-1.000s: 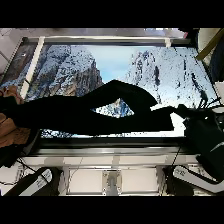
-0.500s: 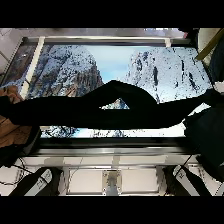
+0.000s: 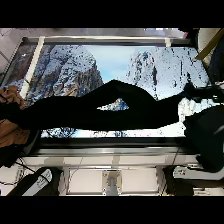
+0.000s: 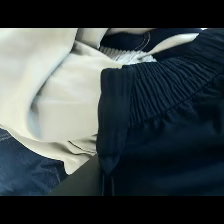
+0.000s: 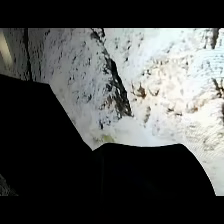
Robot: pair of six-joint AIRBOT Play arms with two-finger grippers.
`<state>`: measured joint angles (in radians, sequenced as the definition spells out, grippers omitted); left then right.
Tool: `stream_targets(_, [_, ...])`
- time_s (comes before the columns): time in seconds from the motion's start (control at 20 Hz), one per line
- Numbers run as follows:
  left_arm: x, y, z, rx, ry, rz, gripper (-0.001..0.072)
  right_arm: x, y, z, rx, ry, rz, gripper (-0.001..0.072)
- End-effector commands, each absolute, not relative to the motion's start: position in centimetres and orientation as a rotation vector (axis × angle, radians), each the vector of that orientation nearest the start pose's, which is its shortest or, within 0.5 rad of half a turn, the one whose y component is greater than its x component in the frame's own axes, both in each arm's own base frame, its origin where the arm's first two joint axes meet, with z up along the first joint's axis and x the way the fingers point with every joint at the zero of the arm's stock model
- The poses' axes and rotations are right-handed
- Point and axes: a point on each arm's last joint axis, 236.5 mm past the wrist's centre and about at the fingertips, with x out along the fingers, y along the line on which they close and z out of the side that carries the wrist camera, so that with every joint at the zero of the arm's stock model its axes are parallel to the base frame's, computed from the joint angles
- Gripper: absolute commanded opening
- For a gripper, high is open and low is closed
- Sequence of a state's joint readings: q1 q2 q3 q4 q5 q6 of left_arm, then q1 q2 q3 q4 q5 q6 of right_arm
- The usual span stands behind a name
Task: Fold the clothes and pants, and hang the long-sleeved shirts on hangers.
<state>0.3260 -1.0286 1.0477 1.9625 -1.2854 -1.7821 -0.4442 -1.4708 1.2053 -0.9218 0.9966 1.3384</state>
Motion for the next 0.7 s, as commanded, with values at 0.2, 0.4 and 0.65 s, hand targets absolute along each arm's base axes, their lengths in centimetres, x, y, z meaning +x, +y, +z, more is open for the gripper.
stream_targets(0.2, [27.3, 18.3, 5.7, -0.067, 1.243, 0.675, 0.0010, 46.8, -13.6, 1.0, 0.716, 0.918, -0.138, 0.0384])
stream_targets(0.4, [27.3, 18.3, 5.7, -0.067, 1.243, 0.675, 0.0010, 35.7, -13.6, -0.3, 0.585, 1.186, -0.050, 0.0384])
stream_targets(0.65, [27.3, 18.3, 5.7, -0.068, 1.243, 0.674, 0.0010, 27.8, -9.8, -7.2, 0.708, 1.316, -0.005, 0.0386])
